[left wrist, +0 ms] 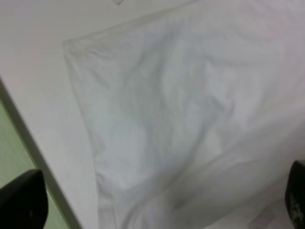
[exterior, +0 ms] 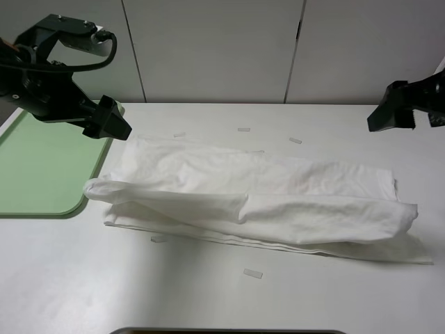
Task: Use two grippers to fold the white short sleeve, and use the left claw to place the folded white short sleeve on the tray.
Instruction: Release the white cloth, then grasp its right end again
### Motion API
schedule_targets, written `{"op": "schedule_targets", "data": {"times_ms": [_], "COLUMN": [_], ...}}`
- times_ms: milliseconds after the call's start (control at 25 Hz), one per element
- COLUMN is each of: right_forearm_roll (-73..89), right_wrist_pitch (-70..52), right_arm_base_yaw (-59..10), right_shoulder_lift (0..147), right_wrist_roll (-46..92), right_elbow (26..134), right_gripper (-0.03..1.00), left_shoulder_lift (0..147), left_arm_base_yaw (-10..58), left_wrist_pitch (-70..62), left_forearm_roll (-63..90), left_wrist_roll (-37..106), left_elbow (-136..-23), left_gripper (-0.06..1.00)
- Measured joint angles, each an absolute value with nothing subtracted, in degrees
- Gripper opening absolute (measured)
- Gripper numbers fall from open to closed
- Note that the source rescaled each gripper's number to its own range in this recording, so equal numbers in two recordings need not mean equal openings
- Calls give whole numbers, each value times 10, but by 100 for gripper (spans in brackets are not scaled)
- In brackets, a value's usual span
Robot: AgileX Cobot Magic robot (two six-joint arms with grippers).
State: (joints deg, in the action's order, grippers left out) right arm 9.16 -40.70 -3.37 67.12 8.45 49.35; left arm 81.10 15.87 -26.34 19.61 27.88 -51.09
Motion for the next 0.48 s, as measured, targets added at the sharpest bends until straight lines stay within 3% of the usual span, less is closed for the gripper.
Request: {"op": "schedule_targets", "data": {"times_ms": [480], "right_forearm_roll": [113], "right_wrist_pitch": [-398], "right_arm_base_yaw": [-34], "right_shoulder_lift": [893], "right_wrist_roll": [60], "right_elbow": [494], "right_gripper": [100], "left_shoulder_lift": [811], "left_arm_base_yaw": [159], "left_wrist_pitch": [-263], "left_forearm_roll": [196], "left_wrist_roll": [278], "left_elbow": [-511], "left_gripper": [100]}}
